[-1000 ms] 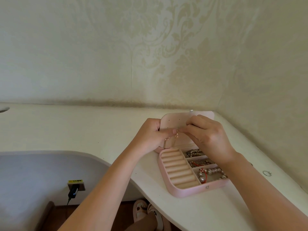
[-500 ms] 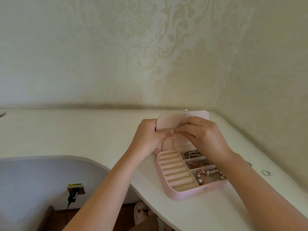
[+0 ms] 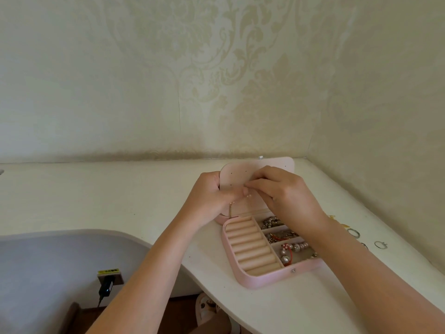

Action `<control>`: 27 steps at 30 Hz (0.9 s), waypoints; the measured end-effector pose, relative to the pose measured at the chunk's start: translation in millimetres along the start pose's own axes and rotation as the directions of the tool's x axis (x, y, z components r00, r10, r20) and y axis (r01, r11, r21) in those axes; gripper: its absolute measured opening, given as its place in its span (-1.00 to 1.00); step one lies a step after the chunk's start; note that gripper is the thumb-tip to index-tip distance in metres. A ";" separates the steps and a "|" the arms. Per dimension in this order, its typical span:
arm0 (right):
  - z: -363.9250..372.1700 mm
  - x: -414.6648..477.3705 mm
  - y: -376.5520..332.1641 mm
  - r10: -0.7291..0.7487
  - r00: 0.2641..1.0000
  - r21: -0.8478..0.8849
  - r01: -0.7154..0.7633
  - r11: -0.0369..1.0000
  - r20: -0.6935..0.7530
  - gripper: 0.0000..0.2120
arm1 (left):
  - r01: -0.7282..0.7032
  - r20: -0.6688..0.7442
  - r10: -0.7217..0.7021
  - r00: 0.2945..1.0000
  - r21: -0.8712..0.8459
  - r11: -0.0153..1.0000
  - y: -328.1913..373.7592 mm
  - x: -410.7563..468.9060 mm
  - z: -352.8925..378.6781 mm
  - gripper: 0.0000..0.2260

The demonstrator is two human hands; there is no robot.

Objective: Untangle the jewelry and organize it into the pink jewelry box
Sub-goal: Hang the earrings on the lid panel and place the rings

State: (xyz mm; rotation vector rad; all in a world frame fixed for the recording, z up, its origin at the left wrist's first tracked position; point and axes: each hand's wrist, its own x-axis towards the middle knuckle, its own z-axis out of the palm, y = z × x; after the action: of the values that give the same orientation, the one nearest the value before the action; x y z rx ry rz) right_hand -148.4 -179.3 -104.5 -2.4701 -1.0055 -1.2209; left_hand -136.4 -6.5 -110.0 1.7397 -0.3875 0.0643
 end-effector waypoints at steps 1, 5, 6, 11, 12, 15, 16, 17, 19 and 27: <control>0.0 -0.3 -0.2 0.001 1.000 0.002 -0.001 1.000 0.002 -0.85 | -0.001 0.010 0.001 1.000 -0.008 1.000 0.9 -1.6 0.3 -0.90; 0.7 -1.3 -3.0 0.063 0.998 0.107 -0.061 0.992 -0.014 -0.90 | -0.028 -0.101 0.032 0.994 0.040 0.999 -4.3 -1.7 5.8 -0.84; 1.1 -1.4 -4.4 0.090 0.996 0.141 -0.087 0.986 -0.011 -0.89 | -0.035 -0.124 0.040 0.992 0.047 0.998 -5.6 -1.3 7.1 -0.86; 0.7 -0.5 -10.4 0.177 0.984 0.223 -0.178 0.958 0.025 -0.82 | -0.062 -0.148 0.066 0.987 0.034 0.997 -5.2 -2.0 10.4 -0.86; 0.9 -0.2 -11.5 0.194 0.981 0.237 -0.194 0.952 0.027 -0.81 | -0.065 -0.154 0.069 0.986 0.029 0.997 -4.7 -2.3 10.8 -0.83; 2.4 0.2 -17.1 0.314 0.949 0.256 -0.308 0.916 0.018 -0.84 | -0.063 -0.140 0.065 0.988 0.017 0.998 -3.1 -3.9 10.4 -0.85; 2.3 0.4 -19.2 0.376 0.926 0.271 -0.368 0.890 0.022 -0.86 | -0.064 -0.124 0.066 0.990 0.013 0.998 -3.0 -4.4 9.6 -0.90; 2.0 0.4 -21.0 0.426 0.904 0.287 -0.416 0.863 0.028 -0.87 | -0.065 -0.107 0.066 0.992 0.007 0.998 -2.4 -5.1 8.7 -0.97; 1.4 0.6 -23.5 0.479 0.877 0.306 -0.469 0.829 0.046 -0.84 | -0.063 -0.105 0.061 0.993 -0.022 0.998 -0.8 -6.1 8.6 -0.91; -4.7 2.6 -26.6 0.554 0.824 0.406 -0.549 0.731 0.116 -0.80 | -0.034 -0.156 0.014 0.988 -0.126 0.991 0.6 -3.7 13.6 -0.91</control>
State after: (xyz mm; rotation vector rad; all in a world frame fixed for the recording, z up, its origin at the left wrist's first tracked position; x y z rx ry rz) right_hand -167.7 -160.3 -102.4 -2.1609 -0.3983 -0.7224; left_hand -142.4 -18.9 -113.2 1.5914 -0.2921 0.1873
